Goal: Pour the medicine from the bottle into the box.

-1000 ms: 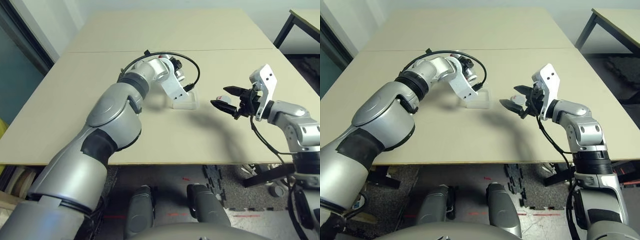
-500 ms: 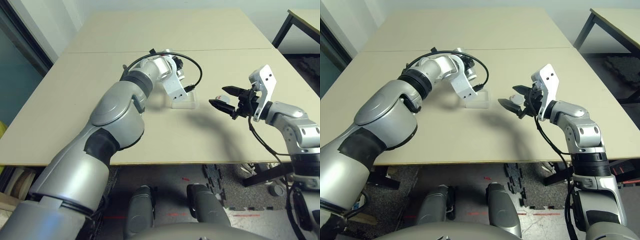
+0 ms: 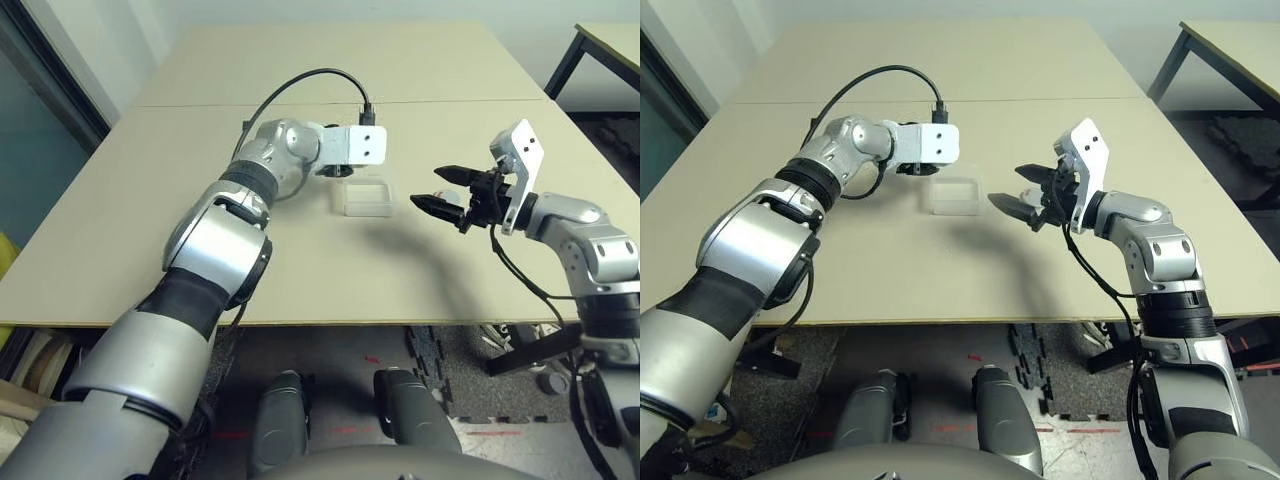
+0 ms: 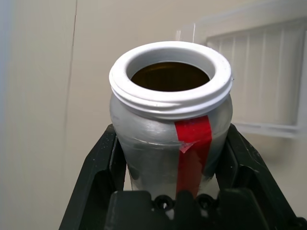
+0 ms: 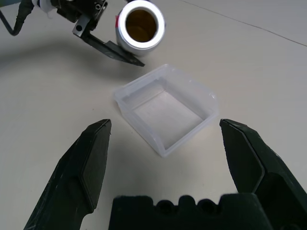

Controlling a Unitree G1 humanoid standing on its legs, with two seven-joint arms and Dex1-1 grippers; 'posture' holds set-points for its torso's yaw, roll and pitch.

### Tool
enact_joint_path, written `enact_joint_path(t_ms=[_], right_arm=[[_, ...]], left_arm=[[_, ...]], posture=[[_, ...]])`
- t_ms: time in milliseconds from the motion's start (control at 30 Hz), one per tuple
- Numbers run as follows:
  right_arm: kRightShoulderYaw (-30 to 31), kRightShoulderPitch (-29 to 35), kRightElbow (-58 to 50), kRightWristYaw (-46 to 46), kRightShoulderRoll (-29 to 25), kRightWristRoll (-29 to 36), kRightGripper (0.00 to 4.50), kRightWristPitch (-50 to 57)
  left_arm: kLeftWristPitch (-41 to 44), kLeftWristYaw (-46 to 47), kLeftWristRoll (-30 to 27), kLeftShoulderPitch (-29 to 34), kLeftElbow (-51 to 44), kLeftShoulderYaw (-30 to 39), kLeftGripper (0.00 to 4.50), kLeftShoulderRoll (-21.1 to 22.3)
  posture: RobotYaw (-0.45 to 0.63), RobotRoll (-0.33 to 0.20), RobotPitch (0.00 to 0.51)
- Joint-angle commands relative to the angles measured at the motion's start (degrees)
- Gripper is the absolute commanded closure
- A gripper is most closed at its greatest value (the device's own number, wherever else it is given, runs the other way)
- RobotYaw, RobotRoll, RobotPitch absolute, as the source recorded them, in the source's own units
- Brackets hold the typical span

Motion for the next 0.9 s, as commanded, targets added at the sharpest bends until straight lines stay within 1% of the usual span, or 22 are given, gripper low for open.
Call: enact_joint_path(t_ms=[33, 167, 267, 333, 367, 533, 633, 767, 900], right_arm=[[1.43, -1.84, 1.39, 1.40, -0.27, -0.48, 0.00, -0.77], [2.05, -3.21, 2.64, 2.28, 0.30, -0.38, 0.00, -1.08], [2.72, -3.95, 3.06, 2.70, 0.45, -0.43, 0.00, -1.37], [2.82, -4.40, 3.14, 2.78, 0.56, -0.33, 0.00, -1.28], [2.81, -4.57, 3.21, 2.84, 0.59, -0.30, 0.00, -1.25], [2.99, -4.84, 3.64, 3.20, 0.65, -0.40, 0.00, -1.44], [3.08, -5.14, 3.90, 3.29, 0.74, -0.43, 0.00, -1.49], [3.16, -5.38, 4.02, 3.28, 0.91, -0.47, 0.00, -1.53], [3.04, -5.15, 3.80, 3.20, 0.92, -0.42, 0.00, -1.56]], left_arm=[[3.74, -3.97, -9.44, 2.24, -1.53, 8.38, 1.75, 0.84], [5.61, -7.14, -14.16, 5.37, -3.06, 12.70, 1.75, 1.98], [8.06, -7.76, -19.91, 7.66, -4.64, 18.01, 1.75, 2.66], [11.10, -9.07, -25.32, 9.57, -5.95, 22.79, 1.75, 3.08], [12.03, -9.56, -26.79, 10.76, -6.77, 23.99, 1.75, 3.37], [13.92, -12.70, -29.84, 18.14, -14.11, 24.23, 1.75, 3.54], [16.28, -12.06, -32.29, 21.22, -19.42, 25.07, 1.75, 3.08], [19.12, -9.82, -34.78, 23.32, -23.87, 26.29, 1.75, 3.27], [19.33, -7.80, -34.65, 23.82, -25.59, 25.62, 1.75, 4.07]], posture=[[-0.08, 0.000, 0.082], [-0.07, 0.000, 0.080], [-0.08, 0.000, 0.080], [-0.07, 0.000, 0.082], [-0.07, 0.000, 0.083], [-0.06, 0.000, 0.089], [-0.06, 0.000, 0.090], [-0.06, 0.000, 0.093], [-0.07, 0.000, 0.094]])
